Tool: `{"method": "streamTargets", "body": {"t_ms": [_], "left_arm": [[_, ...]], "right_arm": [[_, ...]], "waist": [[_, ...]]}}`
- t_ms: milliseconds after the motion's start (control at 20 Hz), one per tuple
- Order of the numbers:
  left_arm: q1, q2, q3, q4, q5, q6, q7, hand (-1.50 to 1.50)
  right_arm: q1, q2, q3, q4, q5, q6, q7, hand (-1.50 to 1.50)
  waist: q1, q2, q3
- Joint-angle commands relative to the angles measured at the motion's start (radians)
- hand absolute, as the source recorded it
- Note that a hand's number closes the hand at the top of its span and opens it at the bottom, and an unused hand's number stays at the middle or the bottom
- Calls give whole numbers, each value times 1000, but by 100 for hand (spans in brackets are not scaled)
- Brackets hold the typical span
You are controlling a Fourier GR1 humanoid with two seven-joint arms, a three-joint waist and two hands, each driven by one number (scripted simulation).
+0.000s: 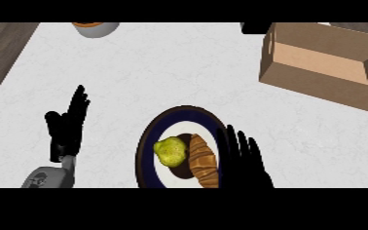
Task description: Pick the croissant from the plate and place it in the cardboard box
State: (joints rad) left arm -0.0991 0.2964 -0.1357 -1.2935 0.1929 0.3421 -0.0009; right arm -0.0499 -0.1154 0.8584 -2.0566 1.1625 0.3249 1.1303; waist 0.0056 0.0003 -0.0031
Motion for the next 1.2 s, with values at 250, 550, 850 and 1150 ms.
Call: {"method": "streamTargets", "body": {"t_ms": [250,550,850,1150], "left_arm": [[5,5,13,-22,5,-20,-6,0],[-5,6,5,-36,-16,-4,33,0],[31,-12,-3,-32,-24,-15,-9,0],[-13,-15,16,5,-17,-26,7,0]], "right_arm": [[-70,111,110,147,-6,30,329,-150],[-144,113,24,280,-84,-18,327,-150],[-148,114,40,297,-82,-62,356,-150],[-191,114,8,366,-113,-69,357,-150]], "waist": [[11,-3,0],[17,1,2],[12,-3,2],[8,0,1]]}}
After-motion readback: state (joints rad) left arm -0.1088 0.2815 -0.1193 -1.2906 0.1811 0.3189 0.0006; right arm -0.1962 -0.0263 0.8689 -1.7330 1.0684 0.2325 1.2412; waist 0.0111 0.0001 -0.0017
